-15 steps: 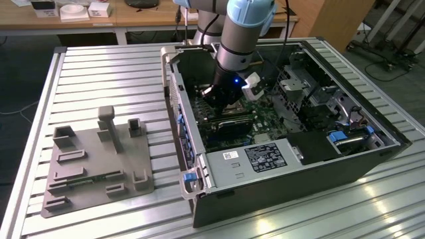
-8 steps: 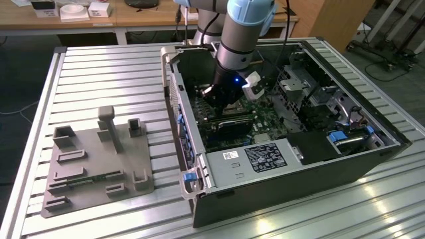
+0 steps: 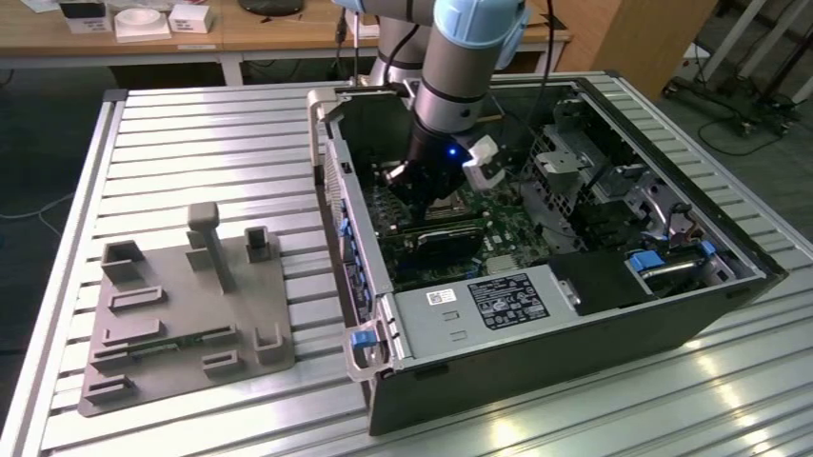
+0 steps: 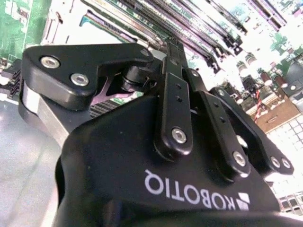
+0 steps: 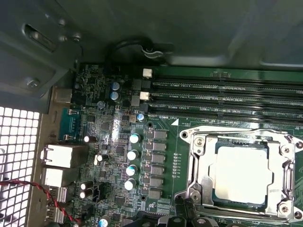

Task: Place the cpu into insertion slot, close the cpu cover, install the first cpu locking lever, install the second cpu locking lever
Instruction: 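Install the second cpu locking lever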

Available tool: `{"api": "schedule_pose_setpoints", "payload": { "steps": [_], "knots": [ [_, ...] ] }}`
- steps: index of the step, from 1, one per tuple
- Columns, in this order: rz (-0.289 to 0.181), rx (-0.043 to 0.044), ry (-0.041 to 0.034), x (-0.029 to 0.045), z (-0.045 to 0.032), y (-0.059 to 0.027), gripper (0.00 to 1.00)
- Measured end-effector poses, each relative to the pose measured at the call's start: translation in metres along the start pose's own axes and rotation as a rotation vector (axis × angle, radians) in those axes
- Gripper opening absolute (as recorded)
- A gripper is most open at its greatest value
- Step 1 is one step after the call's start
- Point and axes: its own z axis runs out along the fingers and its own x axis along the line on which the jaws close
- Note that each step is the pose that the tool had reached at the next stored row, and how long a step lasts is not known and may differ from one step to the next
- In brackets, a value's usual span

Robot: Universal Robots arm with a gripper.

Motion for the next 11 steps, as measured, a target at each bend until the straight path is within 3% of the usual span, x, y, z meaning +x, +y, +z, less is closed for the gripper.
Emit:
{"api": "schedule_pose_setpoints", "payload": {
  "steps": [11],
  "knots": [
    [-0.016,-0.0088,0.0000,0.0016,0.0012,0.0010,0.11]
  ]
}}
